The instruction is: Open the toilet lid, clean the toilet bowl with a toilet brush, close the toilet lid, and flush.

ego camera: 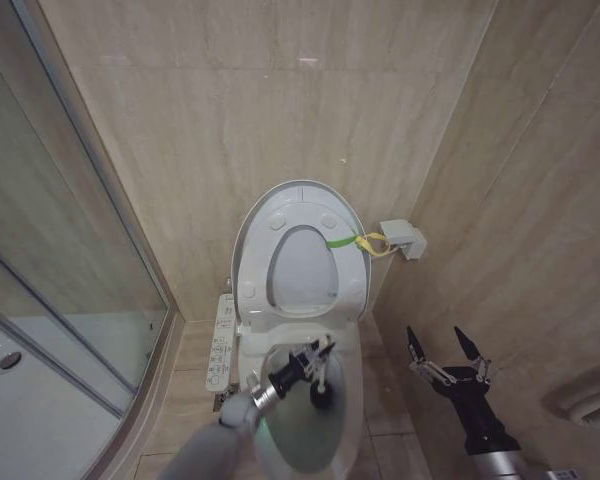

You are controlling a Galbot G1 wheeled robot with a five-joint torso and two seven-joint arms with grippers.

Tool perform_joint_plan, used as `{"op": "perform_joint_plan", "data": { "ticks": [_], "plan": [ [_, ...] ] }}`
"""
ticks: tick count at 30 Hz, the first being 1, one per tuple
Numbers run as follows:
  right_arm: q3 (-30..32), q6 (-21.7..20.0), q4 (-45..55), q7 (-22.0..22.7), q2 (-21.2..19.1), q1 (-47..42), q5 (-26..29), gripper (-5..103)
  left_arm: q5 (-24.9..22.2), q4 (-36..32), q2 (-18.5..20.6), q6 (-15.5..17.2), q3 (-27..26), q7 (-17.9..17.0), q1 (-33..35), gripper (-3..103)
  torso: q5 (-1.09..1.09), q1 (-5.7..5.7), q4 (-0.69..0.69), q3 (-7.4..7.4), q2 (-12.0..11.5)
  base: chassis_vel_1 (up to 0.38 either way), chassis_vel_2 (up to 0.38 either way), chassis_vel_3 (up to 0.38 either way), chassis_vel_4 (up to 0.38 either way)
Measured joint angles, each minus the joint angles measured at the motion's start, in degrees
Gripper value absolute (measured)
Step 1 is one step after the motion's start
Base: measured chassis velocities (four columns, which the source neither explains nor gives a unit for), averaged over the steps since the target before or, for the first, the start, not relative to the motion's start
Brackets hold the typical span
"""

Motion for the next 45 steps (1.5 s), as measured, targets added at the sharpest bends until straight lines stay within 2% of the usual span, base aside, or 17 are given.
{"op": "perform_joint_plan", "data": {
  "ticks": [5,10,11,15,32,39,45],
  "plan": [
    [0.0,0.0,0.0,0.0,0.0,0.0,0.0,100,0.7,0.8,-0.1,-0.4,-0.4,0.9,0.7,21,0.0,0.0,0.0,0.0,0.0,0.0,0.0,0.0,0.0],
    [0.0,0.0,0.0,0.0,0.0,0.0,0.0,100,4.1,0.0,1.1,-0.9,-1.2,1.9,0.6,21,0.0,0.0,0.0,0.0,0.0,0.0,0.0,0.0,0.0],
    [0.0,0.0,0.0,0.0,0.0,0.0,0.0,100,6.1,-1.2,2.3,-1.2,-1.5,2.6,0.7,21,0.0,0.0,-0.01,0.0,0.0,0.0,0.0,0.0,0.0],
    [0.0,0.0,0.0,0.0,0.0,0.0,0.0,100,6.0,-4.7,4.9,-0.7,-1.9,2.7,2.7,21,0.0,0.0,0.0,0.0,0.0,0.0,0.0,0.0,0.0],
    [0.0,0.0,0.0,0.0,0.0,0.0,0.0,100,4.0,-13.0,8.9,0.8,-7.9,1.5,13.3,21,0.0,0.0,0.01,0.0,0.0,0.0,0.0,0.0,0.0],
    [0.0,0.0,0.0,0.0,0.0,0.0,0.0,100,0.9,-12.7,7.4,1.6,-8.9,-0.7,12.2,21,0.0,0.0,0.0,0.01,0.0,0.0,0.0,0.0,0.0],
    [0.0,0.0,0.0,0.0,0.0,0.0,0.0,100,-1.4,-9.0,3.7,2.0,-10.0,-1.5,6.9,21,0.0,0.0,-0.01,0.01,0.0,0.0,0.0,0.0,0.0]
  ]
}}
